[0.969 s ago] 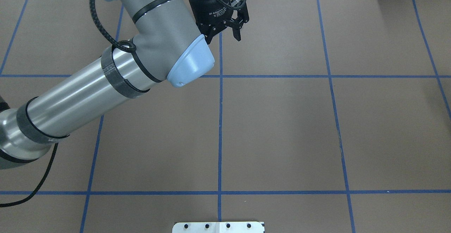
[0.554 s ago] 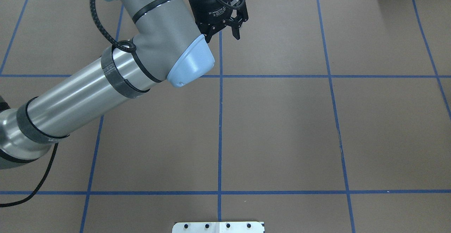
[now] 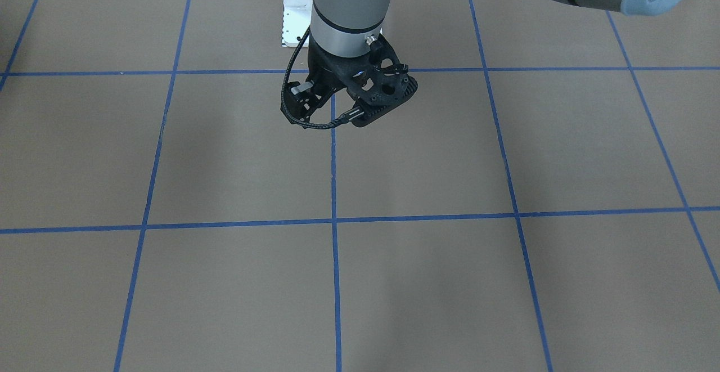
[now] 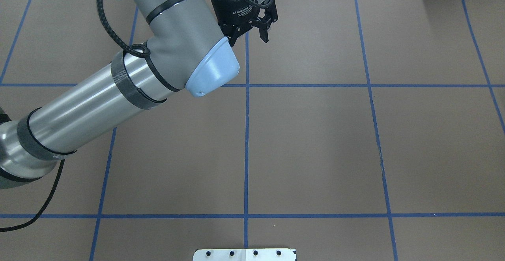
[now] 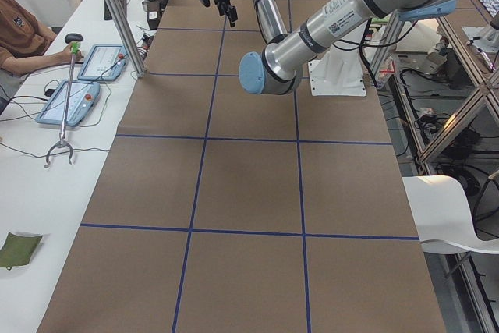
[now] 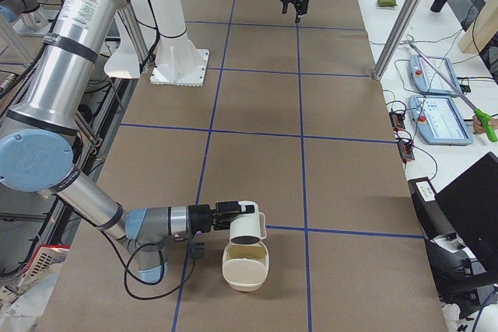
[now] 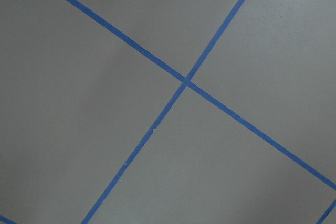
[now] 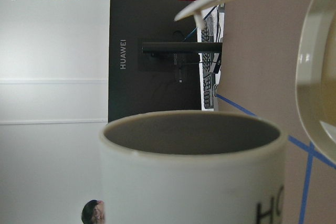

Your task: Left arm hands cup to right arm to dump lemon

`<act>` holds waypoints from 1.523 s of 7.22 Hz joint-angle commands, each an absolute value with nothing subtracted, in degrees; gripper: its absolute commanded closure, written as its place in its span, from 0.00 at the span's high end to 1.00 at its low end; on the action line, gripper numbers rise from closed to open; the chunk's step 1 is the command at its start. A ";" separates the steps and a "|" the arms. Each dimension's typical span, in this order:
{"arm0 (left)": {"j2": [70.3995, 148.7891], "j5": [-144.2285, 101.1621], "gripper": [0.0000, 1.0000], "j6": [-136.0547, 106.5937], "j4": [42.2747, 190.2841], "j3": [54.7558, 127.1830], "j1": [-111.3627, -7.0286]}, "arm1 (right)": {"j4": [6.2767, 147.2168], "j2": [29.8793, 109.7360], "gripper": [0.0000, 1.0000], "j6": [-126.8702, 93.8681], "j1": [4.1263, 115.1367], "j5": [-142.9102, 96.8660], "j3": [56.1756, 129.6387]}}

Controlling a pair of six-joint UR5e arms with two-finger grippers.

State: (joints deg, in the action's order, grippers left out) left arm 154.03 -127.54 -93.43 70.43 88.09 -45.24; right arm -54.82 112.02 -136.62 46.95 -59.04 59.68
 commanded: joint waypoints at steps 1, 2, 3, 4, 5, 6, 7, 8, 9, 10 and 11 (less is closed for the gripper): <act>153.90 -127.44 1.00 -93.43 70.23 88.24 -45.61 | -54.93 108.92 0.12 -147.89 51.05 -59.68 58.20; 153.90 -126.83 1.00 -93.43 70.14 88.24 -45.62 | -58.06 108.11 0.12 -153.66 51.67 -59.68 57.57; 153.98 -126.83 1.00 -93.51 70.05 88.24 -45.62 | -62.71 108.19 0.12 -157.46 51.77 -59.76 54.96; 153.98 -126.83 1.00 -93.52 70.05 88.33 -45.70 | -64.75 107.93 0.12 -160.37 51.68 -59.68 54.24; 153.98 -126.83 1.00 -93.52 69.61 88.42 -45.88 | -64.78 108.02 0.13 -164.58 51.77 -59.68 54.14; 154.59 -126.39 1.00 -93.52 66.91 88.59 -45.88 | -64.78 108.37 0.13 -167.75 51.77 -59.76 53.97; 154.77 -125.52 1.00 -93.52 66.45 89.20 -45.88 | -64.78 108.72 0.13 -169.44 51.77 -59.77 53.79; 154.86 -125.51 1.00 -93.52 66.36 89.38 -46.05 | -64.78 108.89 0.13 -172.41 51.85 -59.77 53.70; 154.78 -125.51 1.00 -93.52 66.36 89.38 -46.40 | -64.78 108.90 0.12 -171.92 51.77 -59.77 53.70; 154.86 -125.51 1.00 -93.43 66.36 89.38 -46.49 | -64.69 108.81 0.11 -171.13 51.68 -60.55 53.70; 154.86 -125.51 1.00 -93.43 66.36 89.38 -46.58 | -64.60 108.63 0.09 -169.03 51.59 -63.34 54.57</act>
